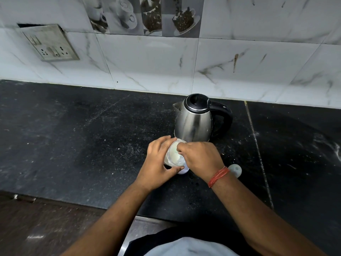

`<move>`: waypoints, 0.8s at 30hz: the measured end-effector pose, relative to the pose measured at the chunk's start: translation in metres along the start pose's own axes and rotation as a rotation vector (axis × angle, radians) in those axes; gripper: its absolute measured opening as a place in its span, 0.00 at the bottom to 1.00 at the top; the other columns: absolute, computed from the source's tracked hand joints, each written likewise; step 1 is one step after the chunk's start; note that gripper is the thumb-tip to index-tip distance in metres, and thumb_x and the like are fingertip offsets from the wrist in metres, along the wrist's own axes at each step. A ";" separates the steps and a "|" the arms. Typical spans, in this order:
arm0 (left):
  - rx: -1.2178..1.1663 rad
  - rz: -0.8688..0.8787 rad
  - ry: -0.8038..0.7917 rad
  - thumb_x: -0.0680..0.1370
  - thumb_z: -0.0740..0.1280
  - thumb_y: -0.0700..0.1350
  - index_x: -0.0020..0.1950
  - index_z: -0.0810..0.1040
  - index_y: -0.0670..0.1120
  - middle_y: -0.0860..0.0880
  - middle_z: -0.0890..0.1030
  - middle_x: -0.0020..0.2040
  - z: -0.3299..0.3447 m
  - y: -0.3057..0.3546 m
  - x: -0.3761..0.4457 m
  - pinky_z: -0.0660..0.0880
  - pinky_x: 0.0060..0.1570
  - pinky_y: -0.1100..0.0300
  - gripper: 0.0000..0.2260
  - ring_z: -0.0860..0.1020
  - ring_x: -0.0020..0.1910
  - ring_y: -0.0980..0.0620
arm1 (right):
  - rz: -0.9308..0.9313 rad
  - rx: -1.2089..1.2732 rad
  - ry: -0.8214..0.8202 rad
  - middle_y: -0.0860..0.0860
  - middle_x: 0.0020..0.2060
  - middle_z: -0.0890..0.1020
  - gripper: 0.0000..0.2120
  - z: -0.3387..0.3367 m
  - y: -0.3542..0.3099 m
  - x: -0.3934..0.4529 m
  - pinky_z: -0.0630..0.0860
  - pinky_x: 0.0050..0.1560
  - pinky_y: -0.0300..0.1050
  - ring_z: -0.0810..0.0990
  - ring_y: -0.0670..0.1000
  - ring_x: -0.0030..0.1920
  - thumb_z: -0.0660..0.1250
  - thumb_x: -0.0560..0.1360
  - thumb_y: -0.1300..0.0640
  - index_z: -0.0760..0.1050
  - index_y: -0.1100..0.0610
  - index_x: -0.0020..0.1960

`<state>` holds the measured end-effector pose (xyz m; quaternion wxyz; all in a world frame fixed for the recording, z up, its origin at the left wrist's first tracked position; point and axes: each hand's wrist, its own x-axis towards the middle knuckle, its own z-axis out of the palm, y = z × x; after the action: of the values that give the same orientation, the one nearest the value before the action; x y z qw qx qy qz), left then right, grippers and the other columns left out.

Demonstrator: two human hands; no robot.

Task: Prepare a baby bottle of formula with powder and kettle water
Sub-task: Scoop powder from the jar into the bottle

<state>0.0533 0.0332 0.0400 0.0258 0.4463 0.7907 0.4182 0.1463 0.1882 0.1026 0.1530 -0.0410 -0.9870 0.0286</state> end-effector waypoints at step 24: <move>0.007 -0.022 0.028 0.69 0.75 0.61 0.77 0.64 0.59 0.56 0.66 0.75 -0.006 -0.011 -0.004 0.54 0.73 0.70 0.39 0.64 0.75 0.51 | 0.786 1.191 -0.069 0.55 0.39 0.87 0.02 -0.016 -0.005 0.000 0.66 0.22 0.37 0.70 0.44 0.21 0.70 0.77 0.65 0.81 0.60 0.46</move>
<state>0.0458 0.0237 0.0343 0.0177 0.4319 0.7972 0.4215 0.1506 0.1838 0.1179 0.0963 -0.3021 -0.7201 0.6172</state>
